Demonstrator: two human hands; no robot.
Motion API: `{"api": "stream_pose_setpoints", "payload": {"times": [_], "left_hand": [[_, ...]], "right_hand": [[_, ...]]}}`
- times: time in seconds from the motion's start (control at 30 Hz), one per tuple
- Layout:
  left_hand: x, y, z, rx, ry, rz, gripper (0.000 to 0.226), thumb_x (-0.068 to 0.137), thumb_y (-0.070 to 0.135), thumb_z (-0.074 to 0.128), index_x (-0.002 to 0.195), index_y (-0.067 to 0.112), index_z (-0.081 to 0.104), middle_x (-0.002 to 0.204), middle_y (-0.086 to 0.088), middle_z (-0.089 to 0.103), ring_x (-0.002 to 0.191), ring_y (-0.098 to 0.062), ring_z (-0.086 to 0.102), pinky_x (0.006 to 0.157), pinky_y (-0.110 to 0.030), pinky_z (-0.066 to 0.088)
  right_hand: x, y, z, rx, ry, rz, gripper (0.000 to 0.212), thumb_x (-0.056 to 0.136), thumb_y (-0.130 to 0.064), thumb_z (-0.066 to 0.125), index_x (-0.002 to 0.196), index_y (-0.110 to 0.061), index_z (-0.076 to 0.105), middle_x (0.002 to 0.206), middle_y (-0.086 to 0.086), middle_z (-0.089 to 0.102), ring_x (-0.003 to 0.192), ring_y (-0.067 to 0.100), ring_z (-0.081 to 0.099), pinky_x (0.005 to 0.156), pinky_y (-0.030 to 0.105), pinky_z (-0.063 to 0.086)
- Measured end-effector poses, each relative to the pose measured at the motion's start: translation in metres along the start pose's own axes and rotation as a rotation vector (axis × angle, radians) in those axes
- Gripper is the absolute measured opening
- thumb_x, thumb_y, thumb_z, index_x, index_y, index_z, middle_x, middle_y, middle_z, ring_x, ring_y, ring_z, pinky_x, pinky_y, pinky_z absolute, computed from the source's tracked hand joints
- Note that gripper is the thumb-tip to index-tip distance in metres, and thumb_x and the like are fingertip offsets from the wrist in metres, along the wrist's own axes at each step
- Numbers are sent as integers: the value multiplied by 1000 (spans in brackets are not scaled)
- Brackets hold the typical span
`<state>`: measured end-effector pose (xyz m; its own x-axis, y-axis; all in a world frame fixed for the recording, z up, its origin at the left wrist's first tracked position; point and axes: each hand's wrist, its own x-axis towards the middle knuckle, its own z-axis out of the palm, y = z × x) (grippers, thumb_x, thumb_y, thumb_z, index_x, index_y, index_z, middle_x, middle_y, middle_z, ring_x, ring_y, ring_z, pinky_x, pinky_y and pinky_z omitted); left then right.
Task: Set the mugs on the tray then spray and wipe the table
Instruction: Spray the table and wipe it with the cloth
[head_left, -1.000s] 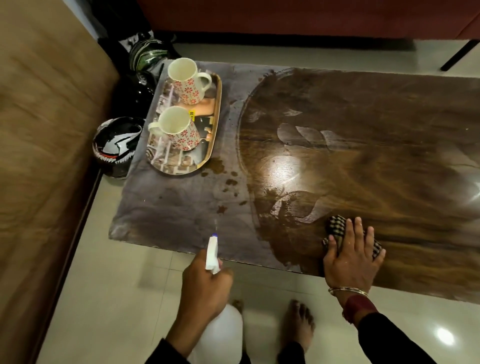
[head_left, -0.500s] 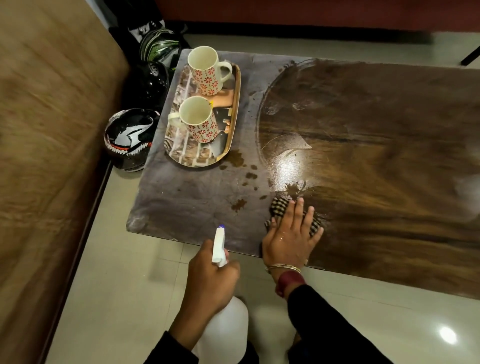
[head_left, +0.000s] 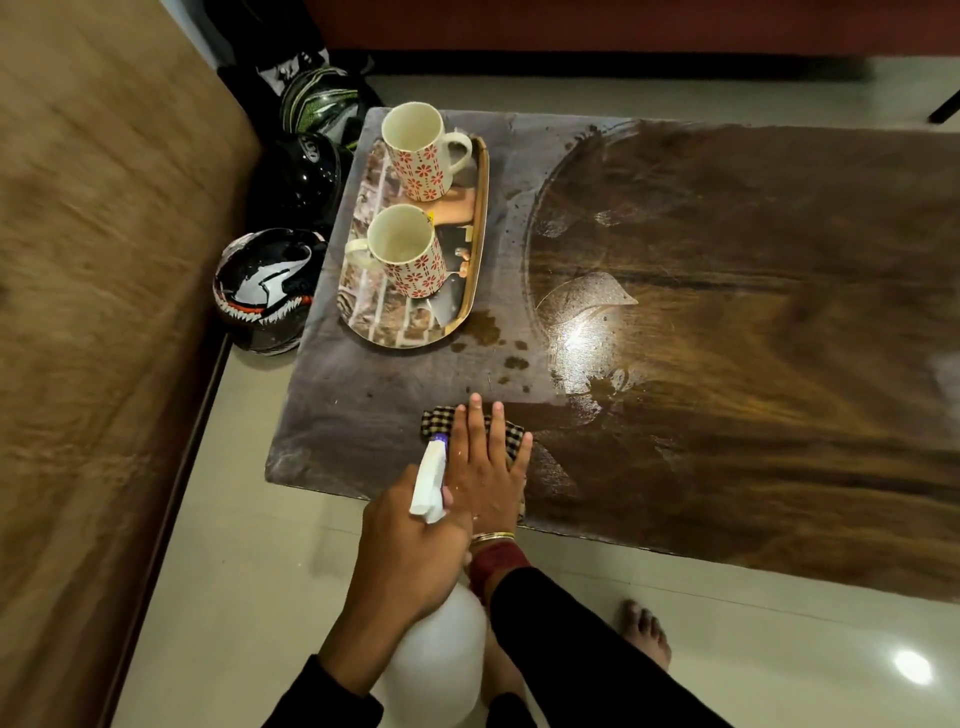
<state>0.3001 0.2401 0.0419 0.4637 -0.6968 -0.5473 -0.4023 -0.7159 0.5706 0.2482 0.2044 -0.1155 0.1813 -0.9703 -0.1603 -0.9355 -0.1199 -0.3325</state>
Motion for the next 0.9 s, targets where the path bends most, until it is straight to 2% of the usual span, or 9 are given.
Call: {"api": "stream_pose_setpoints", "payload": {"times": [0.07,0.13,0.23,0.33,0.4,0.47,0.57,0.7,0.9], "left_hand": [[4,7,1,-4,-18,-6,11,83,6,68,87,15,63,74,-3,68,68,-25,73,71,-49,65],[6,17,2,-21,-59,36,18,85,10,69,95,23,60,81,0,68,79,-29,73,77,-47,64],[8,29,3,-8,-104,66,21,84,10,66,102,20,62,87,-3,69,83,-27,71,79,-47,63],[16,38,-3,-42,-130,33,15,72,17,64,87,18,63,76,0,65,73,-28,70,71,-50,64],[19,41,-8,-50,-142,19,10,72,15,65,79,18,58,69,-1,61,65,-29,73,66,-44,64],[19,42,-14,-48,-158,20,11,76,12,66,78,18,56,68,-1,60,61,-26,75,62,-39,62],[19,43,-19,-58,-187,33,8,72,17,64,79,19,60,66,0,62,64,-25,73,69,-48,65],[25,40,-18,-25,-241,45,18,77,19,67,90,30,61,84,3,67,80,-21,68,77,-47,63],[37,50,-18,-31,-209,-16,17,64,32,59,79,24,55,82,-6,66,75,-30,73,74,-53,62]], "right_hand": [[1,4,0,-1,11,-13,61,90,-37,31,146,-15,41,154,5,50,142,28,47,109,62,33],[2,11,2,-10,25,-23,60,89,-36,31,146,-17,38,154,4,50,142,25,43,107,59,34],[6,15,2,2,41,-15,59,91,-36,30,147,-18,40,157,3,38,142,23,37,107,57,32],[16,32,-9,10,51,28,63,95,-41,32,151,-15,46,162,8,38,148,28,37,113,64,31],[31,63,-21,-1,75,122,65,98,-44,37,157,-15,34,167,8,27,154,30,25,117,67,19],[52,106,-38,-16,131,294,65,101,-44,39,158,-15,30,168,8,21,155,31,20,118,69,18],[74,149,-60,2,180,447,67,100,-48,33,156,-13,33,168,5,23,154,30,19,117,70,19],[83,142,-62,4,203,477,67,98,-48,30,155,-13,35,167,4,26,155,31,19,117,69,16],[113,110,-57,-10,170,351,63,102,-45,34,158,-16,30,169,1,20,157,27,11,121,66,5]]}}
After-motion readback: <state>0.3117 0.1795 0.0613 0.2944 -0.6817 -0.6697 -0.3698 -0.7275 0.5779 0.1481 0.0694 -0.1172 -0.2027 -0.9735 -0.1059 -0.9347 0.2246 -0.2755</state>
